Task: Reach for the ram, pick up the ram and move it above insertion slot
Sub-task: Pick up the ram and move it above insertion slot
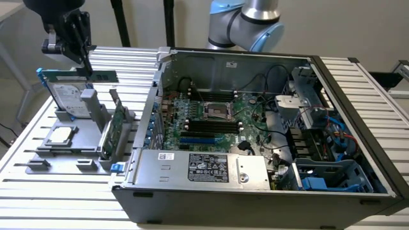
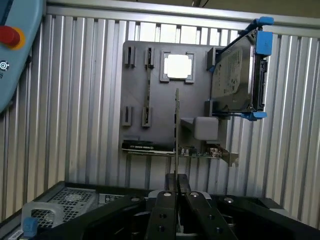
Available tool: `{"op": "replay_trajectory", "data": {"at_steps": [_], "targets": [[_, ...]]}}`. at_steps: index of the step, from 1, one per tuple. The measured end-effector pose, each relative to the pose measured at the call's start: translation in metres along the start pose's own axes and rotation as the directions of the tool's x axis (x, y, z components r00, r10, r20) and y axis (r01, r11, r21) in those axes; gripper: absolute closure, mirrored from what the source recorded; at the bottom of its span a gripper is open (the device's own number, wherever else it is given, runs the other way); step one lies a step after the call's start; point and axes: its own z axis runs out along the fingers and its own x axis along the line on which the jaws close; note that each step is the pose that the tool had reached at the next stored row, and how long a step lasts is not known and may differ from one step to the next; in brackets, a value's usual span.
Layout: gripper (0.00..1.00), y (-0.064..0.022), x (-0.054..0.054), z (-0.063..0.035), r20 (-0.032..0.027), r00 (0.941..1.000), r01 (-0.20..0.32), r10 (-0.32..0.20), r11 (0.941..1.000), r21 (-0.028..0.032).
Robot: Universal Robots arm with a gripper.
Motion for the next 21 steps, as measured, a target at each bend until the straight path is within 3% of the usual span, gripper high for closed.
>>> {"op": "replay_trajectory", "data": {"at_steps": [10, 21], "targets": [[0.87, -0.0290, -0.003, -0.0108, 0.0012, 1.0000, 0.000, 0.000, 1.0000, 0.0001], [0.87, -0.0527, -0.011, -0.0125, 0.0173, 0.9999, 0.001, -0.001, 1.0000, 0.0010]]}}
